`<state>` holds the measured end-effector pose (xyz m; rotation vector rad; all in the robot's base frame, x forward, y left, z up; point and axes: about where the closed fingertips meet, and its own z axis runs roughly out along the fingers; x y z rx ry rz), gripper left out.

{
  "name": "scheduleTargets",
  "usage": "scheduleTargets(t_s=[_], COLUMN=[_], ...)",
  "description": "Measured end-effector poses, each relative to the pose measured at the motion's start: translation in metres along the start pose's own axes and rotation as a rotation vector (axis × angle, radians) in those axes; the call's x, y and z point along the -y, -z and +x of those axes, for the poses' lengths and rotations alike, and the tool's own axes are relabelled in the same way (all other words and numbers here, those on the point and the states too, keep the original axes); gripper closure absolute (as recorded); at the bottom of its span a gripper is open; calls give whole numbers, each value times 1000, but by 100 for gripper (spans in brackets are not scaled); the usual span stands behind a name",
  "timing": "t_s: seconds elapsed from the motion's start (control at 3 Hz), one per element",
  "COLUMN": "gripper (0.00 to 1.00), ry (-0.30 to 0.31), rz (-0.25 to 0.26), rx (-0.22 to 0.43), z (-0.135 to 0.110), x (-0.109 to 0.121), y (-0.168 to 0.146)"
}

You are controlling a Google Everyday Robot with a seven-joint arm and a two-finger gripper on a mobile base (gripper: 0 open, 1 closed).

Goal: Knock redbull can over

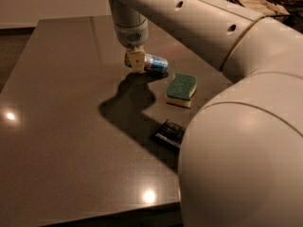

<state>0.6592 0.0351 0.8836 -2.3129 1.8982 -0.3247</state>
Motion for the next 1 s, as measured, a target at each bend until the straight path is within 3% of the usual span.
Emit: scheduleTargets(t_s=[0.33,0.67,1.0], gripper=[17,0,0], ry=[41,116,116], rz=[-4,-31,-31], rx=[-9,5,5], z=[2,3,3], x=[-5,-19,-19], y=[-6,-16,-16])
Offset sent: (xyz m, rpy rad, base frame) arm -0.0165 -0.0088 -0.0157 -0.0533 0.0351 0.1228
